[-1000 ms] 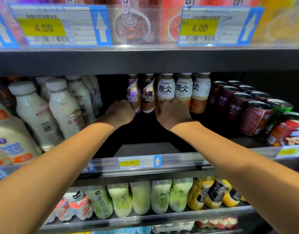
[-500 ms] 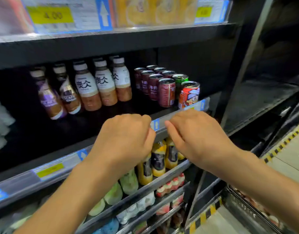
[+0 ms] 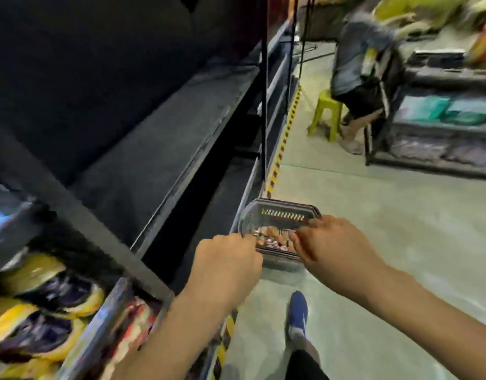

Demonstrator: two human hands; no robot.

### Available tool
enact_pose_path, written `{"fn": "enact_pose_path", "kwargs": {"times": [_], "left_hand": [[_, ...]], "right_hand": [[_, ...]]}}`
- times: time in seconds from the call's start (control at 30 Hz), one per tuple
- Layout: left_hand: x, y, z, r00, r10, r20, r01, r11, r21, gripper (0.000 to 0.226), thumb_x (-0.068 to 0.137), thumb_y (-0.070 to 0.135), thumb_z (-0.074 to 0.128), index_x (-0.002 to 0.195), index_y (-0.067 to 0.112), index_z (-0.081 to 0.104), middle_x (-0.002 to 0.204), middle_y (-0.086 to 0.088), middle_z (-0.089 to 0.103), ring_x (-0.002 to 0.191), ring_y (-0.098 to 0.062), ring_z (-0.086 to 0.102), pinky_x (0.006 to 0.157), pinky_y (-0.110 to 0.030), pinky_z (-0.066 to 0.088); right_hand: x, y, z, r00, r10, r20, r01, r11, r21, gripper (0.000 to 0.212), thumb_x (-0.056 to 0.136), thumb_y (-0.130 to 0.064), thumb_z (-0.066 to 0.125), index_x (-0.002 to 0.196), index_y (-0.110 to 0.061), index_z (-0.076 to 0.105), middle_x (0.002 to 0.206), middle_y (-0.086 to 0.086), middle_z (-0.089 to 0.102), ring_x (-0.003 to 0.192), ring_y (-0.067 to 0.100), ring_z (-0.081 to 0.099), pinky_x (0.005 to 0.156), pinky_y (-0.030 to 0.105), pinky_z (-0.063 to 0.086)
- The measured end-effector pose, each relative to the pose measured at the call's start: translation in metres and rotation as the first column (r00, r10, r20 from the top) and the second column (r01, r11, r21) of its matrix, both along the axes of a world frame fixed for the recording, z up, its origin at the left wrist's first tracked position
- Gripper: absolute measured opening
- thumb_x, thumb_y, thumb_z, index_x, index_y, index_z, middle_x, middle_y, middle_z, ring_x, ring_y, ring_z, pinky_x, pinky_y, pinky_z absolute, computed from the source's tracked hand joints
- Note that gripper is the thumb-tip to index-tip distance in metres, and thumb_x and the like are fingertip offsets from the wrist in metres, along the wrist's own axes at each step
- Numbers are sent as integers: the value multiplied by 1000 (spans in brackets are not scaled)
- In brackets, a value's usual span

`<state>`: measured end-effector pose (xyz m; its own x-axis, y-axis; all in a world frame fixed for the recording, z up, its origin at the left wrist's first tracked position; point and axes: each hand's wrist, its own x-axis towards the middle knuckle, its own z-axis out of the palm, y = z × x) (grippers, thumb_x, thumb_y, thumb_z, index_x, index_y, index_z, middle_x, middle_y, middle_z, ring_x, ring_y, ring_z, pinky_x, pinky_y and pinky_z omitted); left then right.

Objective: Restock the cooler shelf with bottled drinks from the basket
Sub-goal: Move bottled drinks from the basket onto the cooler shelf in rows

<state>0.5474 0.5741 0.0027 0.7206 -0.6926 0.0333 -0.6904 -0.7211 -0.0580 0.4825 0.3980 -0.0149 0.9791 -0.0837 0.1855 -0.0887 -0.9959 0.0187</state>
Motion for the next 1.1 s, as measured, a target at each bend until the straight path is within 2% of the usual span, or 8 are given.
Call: {"fn": "enact_pose_path", "kwargs": {"times": [0.07,0.17,0.27,0.37,0.47,0.67,0.83,1.1], "left_hand": [[33,-55,-34,995,47,-92,-42,997,61,12,94,26,50,89,20,59,92,-4,68,84,-30,66,62,-32,37],[90,-128,-77,977,101,-190,-83,992,98,23,97,29,41,101,19,60,107,-4,67,99,-31,63,73,-34,42],[152,-195,-124,956,125,-264,-85,984,157,24,96,27,41,105,18,61,109,-4,68,101,-30,63,77,-34,44],[208,-256,-164,918,138,-373,-37,964,264,25,95,25,42,103,17,65,108,-4,67,100,-29,64,72,-34,41],[257,-299,-198,945,66,-321,2,978,209,12,88,27,62,88,17,69,87,-4,67,72,-20,61,63,-29,42],[340,-347,-292,865,124,-486,48,944,326,24,99,33,40,100,20,60,103,-3,64,90,-22,57,71,-32,36],[400,-364,-424,801,231,-552,60,887,458,26,97,31,40,101,18,63,106,-5,64,96,-24,60,74,-32,39],[461,-361,-667,767,210,-607,161,852,498,28,98,31,44,102,13,65,107,-8,68,100,-28,65,77,-35,48]], "right_hand": [[18,-48,-20,990,-66,-123,67,998,-3,29,91,-31,44,74,-21,65,70,7,67,64,33,64,55,37,50],[60,-121,-55,944,-175,-279,181,984,-7,20,92,-33,56,86,-19,68,81,6,71,74,31,67,63,37,52],[109,-187,-98,882,-242,-404,280,959,37,19,87,-29,62,74,-16,69,73,9,70,69,34,66,61,37,52],[157,-238,-134,847,-222,-483,307,946,103,20,92,-30,53,92,-18,68,86,8,72,81,33,67,70,35,50],[201,-275,-169,824,-177,-538,294,946,139,25,96,-32,44,103,-19,65,100,5,70,94,28,65,79,33,48],[290,-317,-257,769,-123,-627,341,909,241,25,96,-31,47,96,-19,68,96,3,69,90,24,65,73,30,46],[346,-331,-383,630,-99,-771,451,854,259,19,91,-25,52,98,-16,67,100,6,70,91,27,67,77,34,55],[411,-311,-623,481,-83,-873,632,723,279,30,98,-34,48,111,-12,64,114,11,67,105,31,64,83,36,50]]}}
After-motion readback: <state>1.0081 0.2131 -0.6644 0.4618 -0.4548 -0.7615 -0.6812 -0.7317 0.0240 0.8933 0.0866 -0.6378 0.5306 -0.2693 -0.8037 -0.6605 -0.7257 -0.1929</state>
